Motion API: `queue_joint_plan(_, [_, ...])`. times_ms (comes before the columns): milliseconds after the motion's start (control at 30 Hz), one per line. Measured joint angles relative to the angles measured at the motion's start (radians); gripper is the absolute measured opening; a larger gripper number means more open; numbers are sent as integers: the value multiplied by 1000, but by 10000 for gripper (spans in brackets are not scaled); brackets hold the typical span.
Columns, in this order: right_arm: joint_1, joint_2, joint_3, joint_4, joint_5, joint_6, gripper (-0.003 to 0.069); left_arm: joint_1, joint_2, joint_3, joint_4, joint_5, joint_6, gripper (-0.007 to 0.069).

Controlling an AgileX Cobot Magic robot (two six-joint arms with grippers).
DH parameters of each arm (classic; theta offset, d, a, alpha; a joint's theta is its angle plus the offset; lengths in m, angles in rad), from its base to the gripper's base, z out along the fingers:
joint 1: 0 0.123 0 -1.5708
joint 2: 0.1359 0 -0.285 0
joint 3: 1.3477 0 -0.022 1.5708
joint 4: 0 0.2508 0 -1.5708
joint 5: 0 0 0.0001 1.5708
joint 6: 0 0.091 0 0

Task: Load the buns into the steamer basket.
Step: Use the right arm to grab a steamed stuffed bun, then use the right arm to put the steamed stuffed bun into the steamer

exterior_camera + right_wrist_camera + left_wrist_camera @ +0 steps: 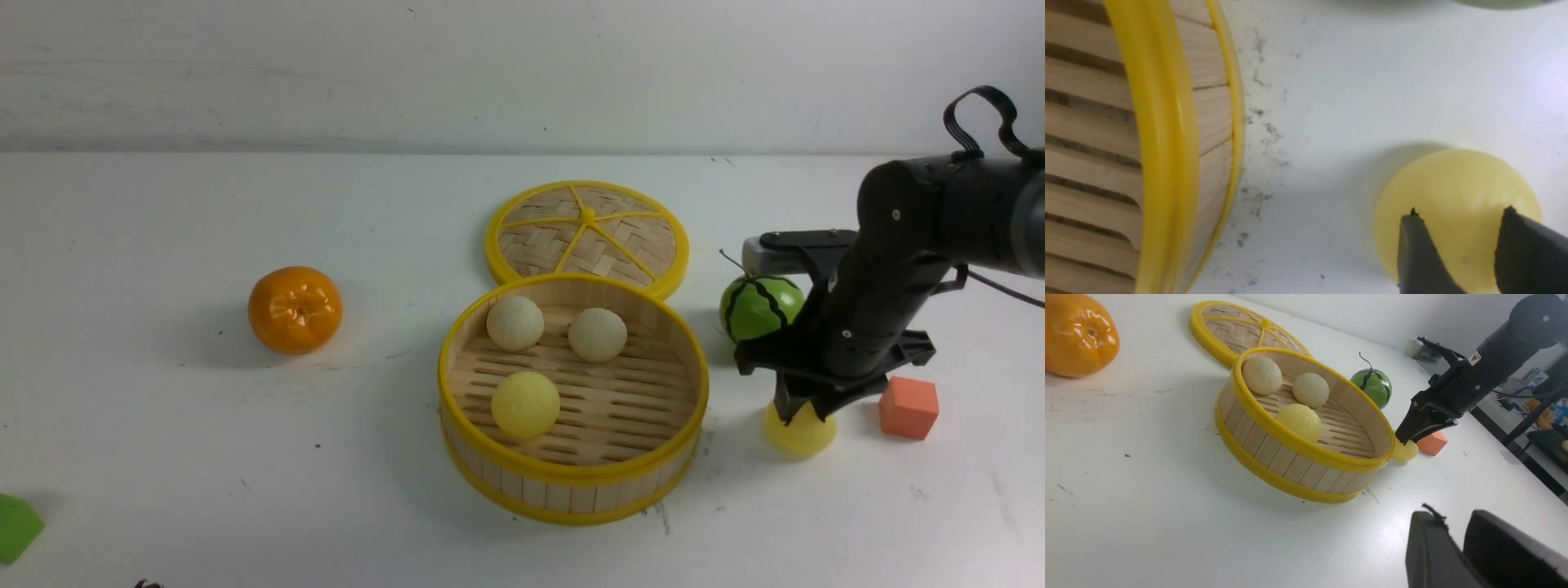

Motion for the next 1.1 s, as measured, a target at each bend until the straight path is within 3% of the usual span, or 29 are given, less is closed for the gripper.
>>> queue_joint_plan(433, [0, -5, -1, -14, 18, -68, 3, 0, 0, 0, 0, 0, 0, 134])
queue_joint_plan(600, [17, -118, -1, 9, 48, -75, 0, 0, 0, 0, 0, 0, 0, 143])
queue_joint_plan(767, [134, -234, -15, 105, 23, -142, 5, 0, 0, 0, 0, 0, 0, 146])
queue_joint_plan(967, [241, -119, -82, 129, -25, -148, 5, 0, 0, 0, 0, 0, 0, 154])
queue_joint_plan(1100, [260, -24, -130, 135, -25, -129, 18, 0, 0, 0, 0, 0, 0, 155])
